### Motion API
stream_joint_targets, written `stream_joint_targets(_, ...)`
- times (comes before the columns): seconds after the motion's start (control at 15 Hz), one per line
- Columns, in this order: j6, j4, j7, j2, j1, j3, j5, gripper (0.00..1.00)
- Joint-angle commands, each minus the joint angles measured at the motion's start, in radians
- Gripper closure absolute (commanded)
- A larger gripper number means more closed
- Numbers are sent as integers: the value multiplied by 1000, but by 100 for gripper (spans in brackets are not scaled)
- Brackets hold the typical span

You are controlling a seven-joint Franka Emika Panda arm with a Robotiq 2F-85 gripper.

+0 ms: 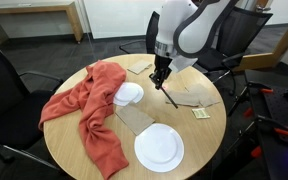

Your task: Remove the pen from the cup and put it on the table

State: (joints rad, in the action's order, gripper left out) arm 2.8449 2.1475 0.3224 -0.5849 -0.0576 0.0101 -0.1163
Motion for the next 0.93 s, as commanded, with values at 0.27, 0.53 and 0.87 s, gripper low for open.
stream_joint_targets(0.27,6,-73,-88,-92,23,-34,-23,97)
stream_joint_targets(0.53,7,-92,-82,-125,16,-31,-22,97)
stream_joint_targets(0.87,5,-99,-68,-130,2,-13,-15,43)
